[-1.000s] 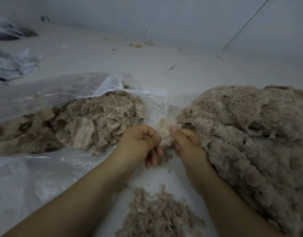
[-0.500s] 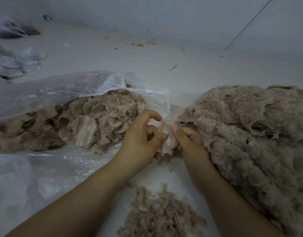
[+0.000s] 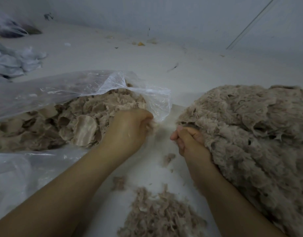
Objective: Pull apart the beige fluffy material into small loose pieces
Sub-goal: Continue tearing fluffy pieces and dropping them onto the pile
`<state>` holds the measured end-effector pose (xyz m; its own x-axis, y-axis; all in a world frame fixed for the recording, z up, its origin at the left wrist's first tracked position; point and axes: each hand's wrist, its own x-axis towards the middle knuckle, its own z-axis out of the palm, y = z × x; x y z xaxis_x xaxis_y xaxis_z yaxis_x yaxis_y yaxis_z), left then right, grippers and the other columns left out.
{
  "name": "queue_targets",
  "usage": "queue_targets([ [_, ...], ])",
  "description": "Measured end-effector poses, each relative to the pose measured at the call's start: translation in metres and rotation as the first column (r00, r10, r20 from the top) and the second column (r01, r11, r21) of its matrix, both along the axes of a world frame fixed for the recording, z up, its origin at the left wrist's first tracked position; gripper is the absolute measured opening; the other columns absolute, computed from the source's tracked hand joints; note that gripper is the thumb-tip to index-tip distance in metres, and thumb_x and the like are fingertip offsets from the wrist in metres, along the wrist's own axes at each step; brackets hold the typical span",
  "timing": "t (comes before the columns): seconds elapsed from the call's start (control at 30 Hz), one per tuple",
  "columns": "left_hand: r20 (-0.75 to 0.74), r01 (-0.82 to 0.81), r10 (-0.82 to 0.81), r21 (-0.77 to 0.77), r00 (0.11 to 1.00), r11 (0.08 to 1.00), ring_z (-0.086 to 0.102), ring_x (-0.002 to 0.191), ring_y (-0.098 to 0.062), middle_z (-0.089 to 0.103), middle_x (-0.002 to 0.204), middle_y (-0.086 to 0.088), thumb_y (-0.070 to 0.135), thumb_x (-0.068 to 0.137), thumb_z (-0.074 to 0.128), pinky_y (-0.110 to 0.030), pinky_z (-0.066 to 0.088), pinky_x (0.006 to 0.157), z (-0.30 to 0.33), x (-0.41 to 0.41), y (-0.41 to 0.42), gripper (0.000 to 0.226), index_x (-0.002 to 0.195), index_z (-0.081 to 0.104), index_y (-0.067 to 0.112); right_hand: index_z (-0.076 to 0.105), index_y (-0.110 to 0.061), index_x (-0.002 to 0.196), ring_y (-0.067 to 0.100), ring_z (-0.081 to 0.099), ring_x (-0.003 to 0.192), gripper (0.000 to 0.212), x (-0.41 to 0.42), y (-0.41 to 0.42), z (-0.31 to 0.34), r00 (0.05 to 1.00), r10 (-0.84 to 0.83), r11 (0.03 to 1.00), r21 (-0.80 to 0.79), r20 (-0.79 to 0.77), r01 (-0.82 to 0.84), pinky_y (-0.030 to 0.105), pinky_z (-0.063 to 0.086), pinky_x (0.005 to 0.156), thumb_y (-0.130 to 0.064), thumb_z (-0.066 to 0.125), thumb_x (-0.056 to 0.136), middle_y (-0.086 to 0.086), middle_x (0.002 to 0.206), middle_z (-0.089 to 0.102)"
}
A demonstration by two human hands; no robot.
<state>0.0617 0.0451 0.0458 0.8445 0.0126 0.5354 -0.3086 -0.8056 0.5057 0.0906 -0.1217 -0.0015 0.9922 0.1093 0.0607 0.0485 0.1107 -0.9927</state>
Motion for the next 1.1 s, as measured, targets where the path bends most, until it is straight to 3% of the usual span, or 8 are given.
queue_targets([
  [0.2, -0.069, -0.246, 0.344, 0.568, 0.937, 0.785, 0.054, 0.069, -0.03, 0.053, 0.072, -0.007, 0.001, 0.078, 0.054, -0.032, 0.04, 0.054, 0.011, 0.027, 0.02, 0.013, 0.079, 0.067, 0.005, 0.057, -0.012, 0.055, 0.001, 0.025, 0.035, 0.045, 0.0, -0.003, -0.001, 0.998, -0.064, 0.998, -0.03, -0.02, 0.064, 0.012, 0.024, 0.037, -0.014, 0.049, 0.1, -0.006, 0.042, 0.031],
  [0.33, -0.151, -0.194, 0.392, 0.676, 0.908, 0.711, 0.053, 0.087, -0.03, 0.054, 0.091, -0.01, 0.006, 0.078, 0.056, -0.033, 0.038, 0.059, 0.011, 0.03, 0.014, 0.011, 0.084, 0.066, 0.008, 0.053, -0.011, 0.058, 0.001, 0.024, 0.034, 0.045, -0.002, -0.001, 0.004, 0.992, -0.102, 0.993, 0.051, -0.069, 0.105, 0.009, 0.026, 0.037, -0.018, 0.046, 0.101, -0.006, 0.043, 0.03],
  [0.5, 0.081, -0.203, 0.191, 0.558, 0.978, 0.805, 0.053, 0.075, -0.033, 0.049, 0.082, -0.01, 0.014, 0.076, 0.066, -0.034, 0.035, 0.051, 0.01, 0.024, -0.009, 0.006, 0.076, 0.068, 0.009, 0.053, -0.01, 0.058, 0.002, 0.027, 0.037, 0.047, -0.005, 0.001, 0.006, 0.987, -0.142, 0.985, 0.087, -0.074, 0.148, 0.012, 0.027, 0.04, -0.023, 0.046, 0.102, -0.009, 0.042, 0.033],
  [0.63, -0.301, 0.113, -0.07, 0.13, 0.951, 0.985, 0.063, 0.087, -0.02, 0.064, 0.093, 0.0, 0.026, 0.083, 0.067, -0.033, 0.052, 0.07, -0.002, 0.036, -0.043, 0.038, 0.12, 0.064, 0.019, 0.05, -0.004, 0.062, 0.002, 0.036, 0.04, 0.044, -0.005, 0.001, 0.009, 0.987, -0.137, 0.977, 0.152, -0.088, 0.149, 0.011, 0.03, 0.043, -0.024, 0.044, 0.102, -0.011, 0.042, 0.039],
  [0.73, -0.263, 0.159, -0.181, -0.102, 0.948, 0.982, 0.055, 0.068, -0.006, 0.063, 0.076, -0.001, 0.011, 0.084, 0.065, -0.028, 0.039, 0.057, -0.01, 0.051, -0.058, 0.008, 0.09, 0.07, 0.01, 0.05, -0.007, 0.066, 0.005, 0.027, 0.043, 0.043, -0.007, 0.0, 0.011, 0.992, -0.113, 0.978, 0.169, -0.063, 0.122, 0.018, 0.024, 0.044, -0.026, 0.039, 0.103, -0.008, 0.045, 0.032],
  [0.83, -0.249, 0.095, -0.176, -0.304, 0.952, 0.948, 0.051, 0.052, 0.006, 0.066, 0.075, -0.003, 0.003, 0.086, 0.064, -0.017, 0.038, 0.054, -0.018, 0.058, -0.057, 0.015, 0.072, 0.065, 0.006, 0.061, -0.013, 0.08, 0.003, 0.026, 0.042, 0.035, -0.007, 0.0, 0.012, 0.994, -0.106, 0.978, 0.179, -0.032, 0.11, 0.019, 0.022, 0.043, -0.023, 0.037, 0.104, -0.009, 0.046, 0.031],
  [0.97, -0.23, 0.178, -0.216, -0.173, 0.949, 0.969, 0.049, 0.053, 0.004, 0.056, 0.061, 0.012, 0.002, 0.086, 0.067, -0.012, 0.033, 0.053, -0.021, 0.044, -0.051, 0.017, 0.071, 0.065, 0.011, 0.06, -0.029, 0.115, 0.002, 0.029, 0.042, 0.029, -0.006, 0.002, 0.014, 0.994, -0.108, 0.973, 0.203, -0.002, 0.106, 0.014, 0.025, 0.04, -0.016, 0.037, 0.104, -0.013, 0.046, 0.033],
  [1.1, -0.129, 0.197, -0.212, -0.12, 0.969, 0.973, 0.049, 0.062, -0.016, 0.06, 0.068, -0.009, -0.006, 0.081, 0.065, -0.028, 0.039, 0.058, -0.019, 0.031, -0.043, 0.012, 0.069, 0.065, -0.002, 0.052, -0.017, 0.135, 0.001, 0.03, 0.041, 0.034, -0.004, 0.003, 0.011, 0.992, -0.121, 0.976, 0.18, -0.028, 0.124, 0.011, 0.028, 0.041, -0.014, 0.036, 0.105, -0.015, 0.046, 0.032],
])
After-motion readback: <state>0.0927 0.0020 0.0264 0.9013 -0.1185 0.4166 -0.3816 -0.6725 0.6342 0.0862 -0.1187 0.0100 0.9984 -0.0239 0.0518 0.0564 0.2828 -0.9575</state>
